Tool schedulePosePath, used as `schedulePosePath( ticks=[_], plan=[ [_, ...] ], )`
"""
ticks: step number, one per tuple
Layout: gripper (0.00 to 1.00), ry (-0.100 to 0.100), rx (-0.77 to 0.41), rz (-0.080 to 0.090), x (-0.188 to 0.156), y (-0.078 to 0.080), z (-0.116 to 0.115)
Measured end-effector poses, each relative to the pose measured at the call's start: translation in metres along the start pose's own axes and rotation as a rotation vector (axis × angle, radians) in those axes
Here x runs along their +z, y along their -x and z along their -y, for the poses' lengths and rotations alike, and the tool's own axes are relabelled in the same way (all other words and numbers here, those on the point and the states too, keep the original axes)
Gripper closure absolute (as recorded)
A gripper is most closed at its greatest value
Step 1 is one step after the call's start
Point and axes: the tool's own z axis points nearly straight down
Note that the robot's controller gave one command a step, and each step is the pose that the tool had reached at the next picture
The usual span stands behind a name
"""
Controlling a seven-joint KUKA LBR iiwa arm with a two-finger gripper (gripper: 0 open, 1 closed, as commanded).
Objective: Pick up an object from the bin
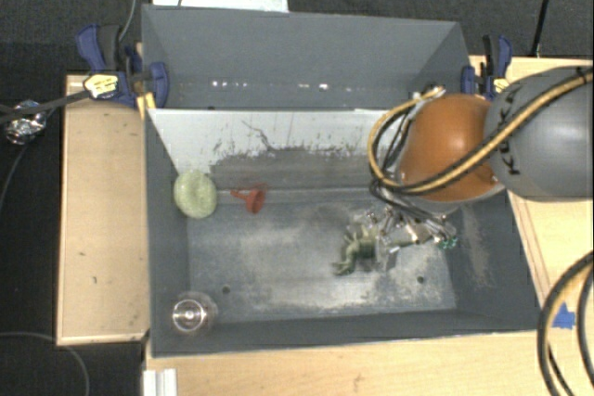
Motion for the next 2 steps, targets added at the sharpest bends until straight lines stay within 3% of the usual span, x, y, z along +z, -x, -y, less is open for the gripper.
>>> schedulePosePath(
  ticks=[2],
  plan=[
    [1.0, 0.003, 0.001, -0.006, -0.015, -0.002, -0.001]
  ],
)
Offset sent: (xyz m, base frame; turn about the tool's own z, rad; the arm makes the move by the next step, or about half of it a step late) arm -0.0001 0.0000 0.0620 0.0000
